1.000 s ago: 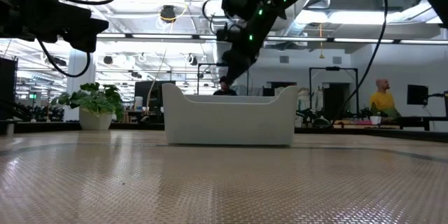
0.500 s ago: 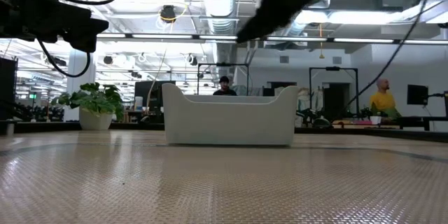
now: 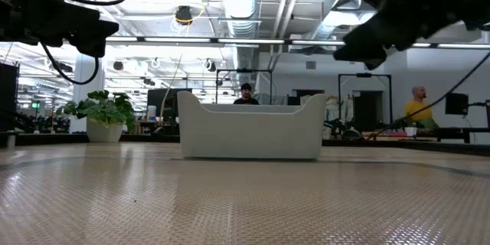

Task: Pick and place Granola Bars by type
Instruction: Return to Home Position

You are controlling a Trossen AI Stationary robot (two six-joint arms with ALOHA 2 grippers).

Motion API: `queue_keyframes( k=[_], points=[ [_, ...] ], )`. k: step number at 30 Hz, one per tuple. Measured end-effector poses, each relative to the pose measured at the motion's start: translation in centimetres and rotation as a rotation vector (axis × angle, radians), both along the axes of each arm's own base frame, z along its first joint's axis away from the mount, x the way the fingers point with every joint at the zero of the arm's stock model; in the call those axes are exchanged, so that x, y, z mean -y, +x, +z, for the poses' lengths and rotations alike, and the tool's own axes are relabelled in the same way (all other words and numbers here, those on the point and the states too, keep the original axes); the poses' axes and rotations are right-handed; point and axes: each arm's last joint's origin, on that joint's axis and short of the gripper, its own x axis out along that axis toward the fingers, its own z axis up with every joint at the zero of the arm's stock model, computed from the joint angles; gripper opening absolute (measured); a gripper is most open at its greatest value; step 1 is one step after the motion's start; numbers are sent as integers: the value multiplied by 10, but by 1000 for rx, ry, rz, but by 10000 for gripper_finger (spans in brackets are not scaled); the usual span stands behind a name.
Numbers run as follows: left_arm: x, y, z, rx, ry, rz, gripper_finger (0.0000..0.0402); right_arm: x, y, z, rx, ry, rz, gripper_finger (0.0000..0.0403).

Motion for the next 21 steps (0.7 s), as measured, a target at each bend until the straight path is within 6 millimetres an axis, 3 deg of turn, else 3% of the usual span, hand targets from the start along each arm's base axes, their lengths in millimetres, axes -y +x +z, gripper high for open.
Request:
queue_keyframes(
  k=[7, 14, 21],
  points=[
    [0, 0, 0, 0, 0, 0, 186, 0, -34, -26, 198, -38, 55, 198],
    [0, 0, 0, 1, 0, 0, 186, 3, -52, -43, 245, -20, 56, 198],
    [0, 0, 0, 1, 0, 0, 186, 4, -63, -43, 266, -4, 123, 197]
  ],
)
